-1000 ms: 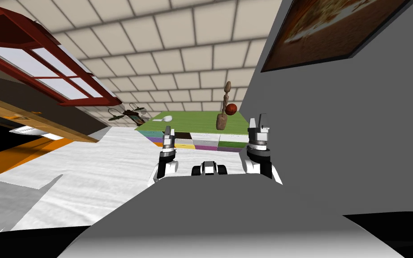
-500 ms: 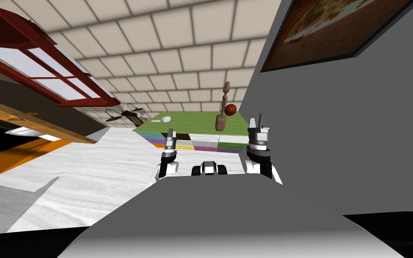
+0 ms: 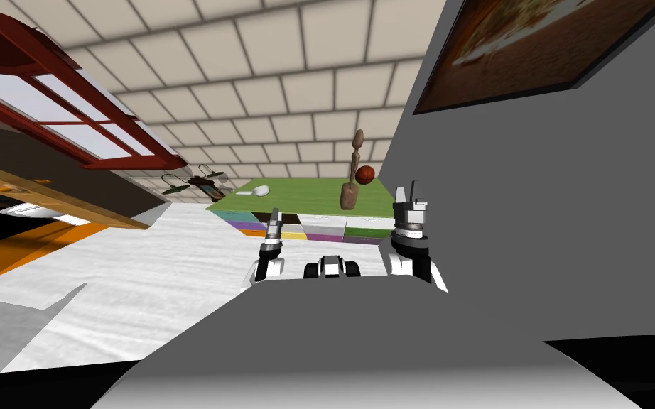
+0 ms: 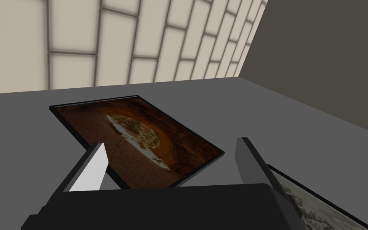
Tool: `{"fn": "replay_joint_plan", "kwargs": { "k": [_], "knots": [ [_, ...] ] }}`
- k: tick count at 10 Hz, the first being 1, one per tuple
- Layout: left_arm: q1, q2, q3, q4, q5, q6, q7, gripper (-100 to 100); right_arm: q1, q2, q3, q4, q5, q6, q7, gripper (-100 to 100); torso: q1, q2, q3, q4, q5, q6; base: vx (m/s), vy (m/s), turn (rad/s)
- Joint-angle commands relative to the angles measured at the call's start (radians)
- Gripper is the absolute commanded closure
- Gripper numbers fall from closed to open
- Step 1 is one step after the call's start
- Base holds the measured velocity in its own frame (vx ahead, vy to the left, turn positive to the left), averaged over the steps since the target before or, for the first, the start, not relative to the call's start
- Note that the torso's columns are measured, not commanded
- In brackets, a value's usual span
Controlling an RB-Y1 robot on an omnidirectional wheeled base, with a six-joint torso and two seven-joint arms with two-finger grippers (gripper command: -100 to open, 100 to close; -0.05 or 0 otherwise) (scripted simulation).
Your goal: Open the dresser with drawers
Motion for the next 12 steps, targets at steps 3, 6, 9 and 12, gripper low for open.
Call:
{"fn": "replay_joint_plan", "kwargs": {
  "k": [3,6,9,12],
  "knots": [
    [-0.038,0.006,0.000,0.138,-0.010,-0.047,0.001,-100,0.000,0.000,0.000,0.000,0.000,0.000,0.000,0,0.001,0.001,0.000,0.000,0.000,0.000,0.058,-0.030,-0.009],
    [-0.052,0.007,0.000,0.212,-0.015,-0.066,0.002,-100,0.000,0.000,0.000,0.000,0.000,0.000,0.000,0,0.001,0.000,0.000,0.000,0.000,0.000,0.052,-0.029,-0.007],
    [-0.080,0.005,-0.001,0.312,-0.023,-0.105,0.003,-100,0.000,0.000,0.000,0.000,0.000,0.000,0.000,0,0.001,0.001,0.000,0.000,0.000,0.000,0.060,-0.026,-0.008],
    [-0.094,0.003,-0.001,0.391,-0.028,-0.124,0.003,-100,0.000,0.000,0.000,0.000,0.000,0.000,0.000,0,0.000,0.001,0.001,0.000,0.000,0.000,0.051,-0.031,-0.007]
  ]
}}
